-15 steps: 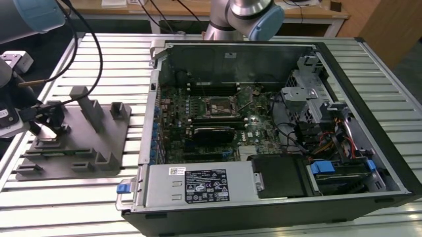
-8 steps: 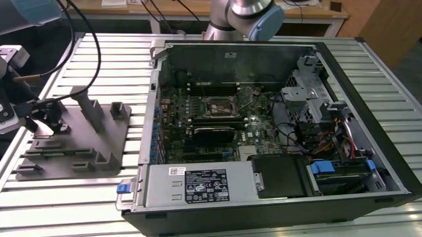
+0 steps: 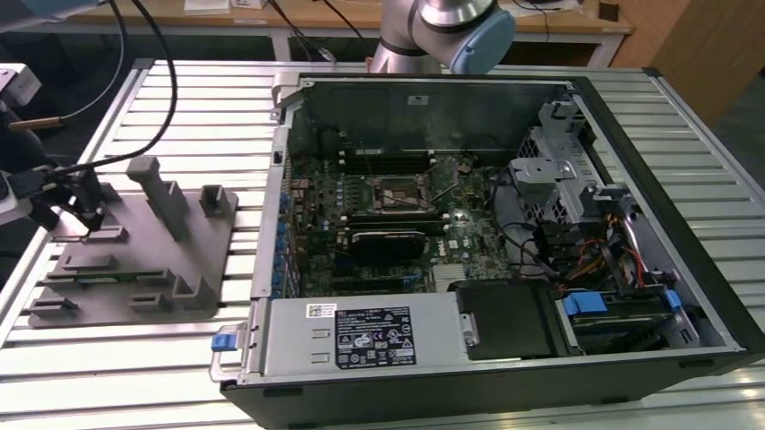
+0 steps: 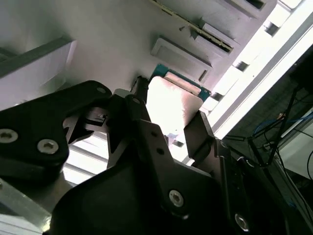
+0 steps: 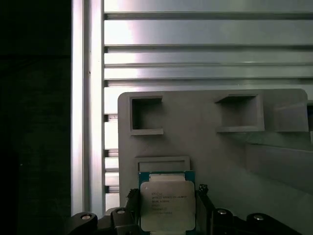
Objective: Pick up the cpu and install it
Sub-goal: 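Pick up the cpu and move it towards the insertion slot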
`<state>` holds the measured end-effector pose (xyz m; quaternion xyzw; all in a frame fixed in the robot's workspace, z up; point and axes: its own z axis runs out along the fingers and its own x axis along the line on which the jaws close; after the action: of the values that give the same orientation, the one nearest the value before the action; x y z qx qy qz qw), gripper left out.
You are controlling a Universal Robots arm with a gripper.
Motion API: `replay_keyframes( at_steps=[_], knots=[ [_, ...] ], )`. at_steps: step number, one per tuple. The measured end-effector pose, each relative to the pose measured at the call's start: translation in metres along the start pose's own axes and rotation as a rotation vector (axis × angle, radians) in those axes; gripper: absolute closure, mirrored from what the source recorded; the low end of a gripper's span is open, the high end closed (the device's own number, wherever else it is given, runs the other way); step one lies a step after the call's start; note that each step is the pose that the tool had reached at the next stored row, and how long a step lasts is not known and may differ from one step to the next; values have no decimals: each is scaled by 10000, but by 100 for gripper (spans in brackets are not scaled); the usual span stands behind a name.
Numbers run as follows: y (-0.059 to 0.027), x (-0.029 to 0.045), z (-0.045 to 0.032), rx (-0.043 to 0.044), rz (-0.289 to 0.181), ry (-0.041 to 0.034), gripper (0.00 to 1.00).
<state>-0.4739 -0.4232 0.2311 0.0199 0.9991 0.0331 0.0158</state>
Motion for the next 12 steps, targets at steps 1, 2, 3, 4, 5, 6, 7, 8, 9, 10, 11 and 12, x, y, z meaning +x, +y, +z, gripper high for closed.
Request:
replay_keyframes(
  at_steps=[1,2,3,4,5,6,7,8,9,10,11,12],
  knots=[
    [2,-1,-31,0,0,-1,45],
    [4,-2,-64,0,0,-3,45],
    [6,-3,-93,0,-1,-5,45],
    [8,-4,-123,0,-1,-8,45],
    [10,-5,-157,0,-1,-11,45],
    [12,-6,-188,0,-1,-14,45],
    [15,-6,-220,-1,-1,-17,45],
    [17,-8,-252,-1,-1,-22,45],
    [19,-9,-284,-2,-1,-26,45],
    [21,-9,-317,-3,-2,-29,45],
    [24,-11,-351,-5,-2,-33,45],
    [26,-12,-383,-7,-2,-37,45]
  ],
)
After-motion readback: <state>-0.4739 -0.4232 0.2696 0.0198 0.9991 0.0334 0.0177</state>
